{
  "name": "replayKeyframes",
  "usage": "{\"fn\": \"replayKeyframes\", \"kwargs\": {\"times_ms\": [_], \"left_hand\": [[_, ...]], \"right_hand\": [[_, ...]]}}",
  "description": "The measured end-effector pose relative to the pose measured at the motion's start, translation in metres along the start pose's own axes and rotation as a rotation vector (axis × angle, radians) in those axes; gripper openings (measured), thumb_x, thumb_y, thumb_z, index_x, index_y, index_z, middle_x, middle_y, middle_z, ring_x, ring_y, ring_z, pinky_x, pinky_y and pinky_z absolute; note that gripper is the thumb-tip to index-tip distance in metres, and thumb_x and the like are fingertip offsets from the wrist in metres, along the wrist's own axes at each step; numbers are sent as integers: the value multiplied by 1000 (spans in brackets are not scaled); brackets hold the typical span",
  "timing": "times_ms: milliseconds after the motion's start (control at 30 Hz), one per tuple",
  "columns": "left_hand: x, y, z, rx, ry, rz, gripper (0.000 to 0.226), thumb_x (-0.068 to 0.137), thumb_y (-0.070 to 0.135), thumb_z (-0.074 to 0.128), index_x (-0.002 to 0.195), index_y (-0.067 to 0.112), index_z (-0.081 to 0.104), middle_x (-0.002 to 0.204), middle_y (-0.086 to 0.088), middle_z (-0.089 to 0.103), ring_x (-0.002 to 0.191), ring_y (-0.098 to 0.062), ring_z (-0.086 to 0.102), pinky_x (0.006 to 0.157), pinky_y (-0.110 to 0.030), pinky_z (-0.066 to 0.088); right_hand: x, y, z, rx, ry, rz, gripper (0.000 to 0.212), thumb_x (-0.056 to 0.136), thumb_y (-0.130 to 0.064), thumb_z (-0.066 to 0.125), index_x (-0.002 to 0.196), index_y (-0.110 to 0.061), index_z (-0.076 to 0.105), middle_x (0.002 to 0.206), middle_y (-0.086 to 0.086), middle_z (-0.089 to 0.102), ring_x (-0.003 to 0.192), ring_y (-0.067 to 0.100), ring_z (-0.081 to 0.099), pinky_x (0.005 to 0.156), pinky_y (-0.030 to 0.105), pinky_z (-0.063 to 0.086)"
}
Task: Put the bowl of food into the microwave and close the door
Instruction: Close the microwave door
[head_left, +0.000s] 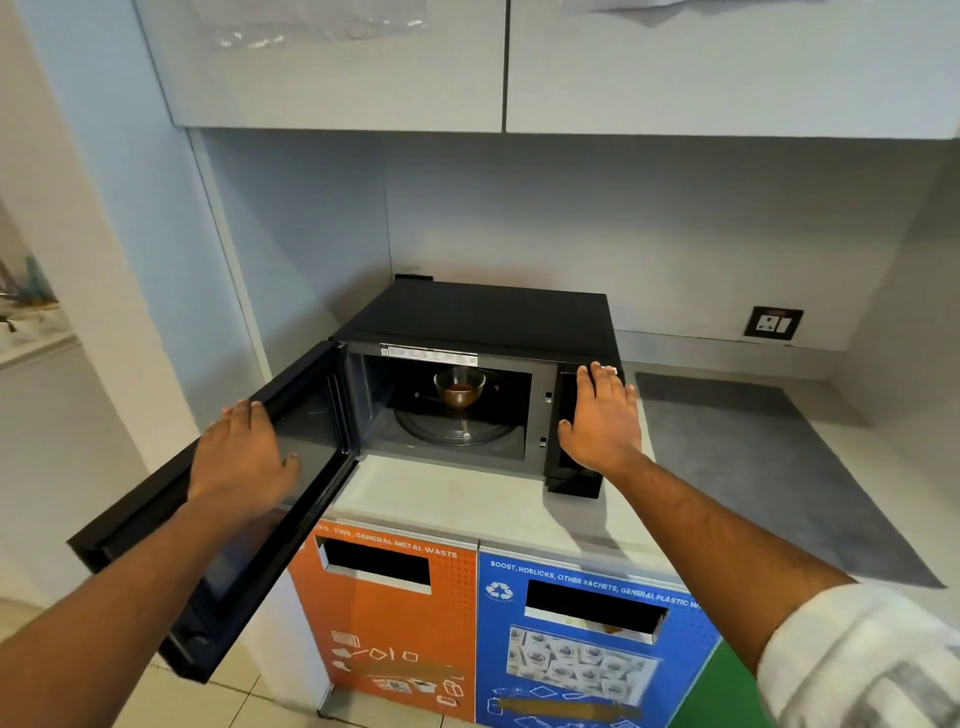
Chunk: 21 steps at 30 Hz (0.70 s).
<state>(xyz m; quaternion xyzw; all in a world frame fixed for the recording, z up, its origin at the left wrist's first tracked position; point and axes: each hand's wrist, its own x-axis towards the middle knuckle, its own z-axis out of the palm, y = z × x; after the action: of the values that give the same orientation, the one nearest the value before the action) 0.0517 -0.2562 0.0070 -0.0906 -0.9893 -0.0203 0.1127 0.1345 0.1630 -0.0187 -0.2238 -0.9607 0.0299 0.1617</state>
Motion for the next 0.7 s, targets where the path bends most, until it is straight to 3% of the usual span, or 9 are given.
{"fn": "replayKeyframes", "kwargs": {"times_ms": [167, 267, 367, 433, 500, 567, 700], "left_hand": [[-9, 17, -15, -115, -63, -22, 79, 75, 36, 66, 141, -1, 42, 146, -21, 48, 133, -39, 47, 109, -47, 42], [-13, 39, -23, -219, -116, -18, 76, 71, 44, 64, 133, 3, 48, 136, -18, 52, 125, -38, 52, 100, -47, 48], [-15, 67, -25, -237, -153, 4, 81, 73, 54, 64, 134, 4, 49, 140, -16, 49, 130, -35, 48, 102, -45, 47], [-15, 85, -24, -228, -186, 43, 88, 81, 59, 55, 146, 1, 40, 154, -18, 37, 144, -35, 35, 113, -45, 38], [-13, 104, -23, -232, -260, 87, 95, 92, 63, 40, 158, -1, 18, 168, -21, 11, 156, -36, 9, 124, -44, 18], [-11, 121, -21, -247, -319, 130, 95, 96, 65, 28, 159, -1, 3, 169, -20, -8, 157, -34, -9, 126, -43, 5], [3, 160, -12, -198, -296, 251, 93, 97, 65, 18, 158, 0, -6, 166, -22, -17, 155, -36, -17, 126, -46, -3]], "right_hand": [[-2, 3, 3, 20, 14, -11, 93, 90, -48, 62, 162, -16, 13, 171, 9, 12, 158, 32, 8, 127, 49, 11], [-4, 4, 6, 30, 19, -28, 94, 89, -47, 63, 162, -14, 12, 171, 9, 12, 158, 32, 9, 127, 48, 11], [-5, 7, 5, 37, 20, -44, 94, 90, -50, 62, 162, -14, 14, 170, 10, 14, 157, 32, 11, 127, 49, 12], [-4, 7, 4, 52, 36, -52, 91, 92, -56, 57, 161, -14, 17, 169, 10, 17, 157, 32, 13, 127, 48, 12], [-3, 8, 4, 86, 58, -57, 87, 94, -61, 49, 160, -13, 21, 168, 11, 21, 156, 32, 16, 127, 48, 15], [-2, 6, 4, 131, 72, -55, 85, 95, -65, 42, 160, -13, 24, 168, 10, 23, 156, 32, 17, 127, 48, 16], [-1, 6, 3, 235, 98, -22, 89, 93, -75, 26, 158, -14, 29, 167, 8, 26, 156, 30, 18, 126, 48, 17]]}}
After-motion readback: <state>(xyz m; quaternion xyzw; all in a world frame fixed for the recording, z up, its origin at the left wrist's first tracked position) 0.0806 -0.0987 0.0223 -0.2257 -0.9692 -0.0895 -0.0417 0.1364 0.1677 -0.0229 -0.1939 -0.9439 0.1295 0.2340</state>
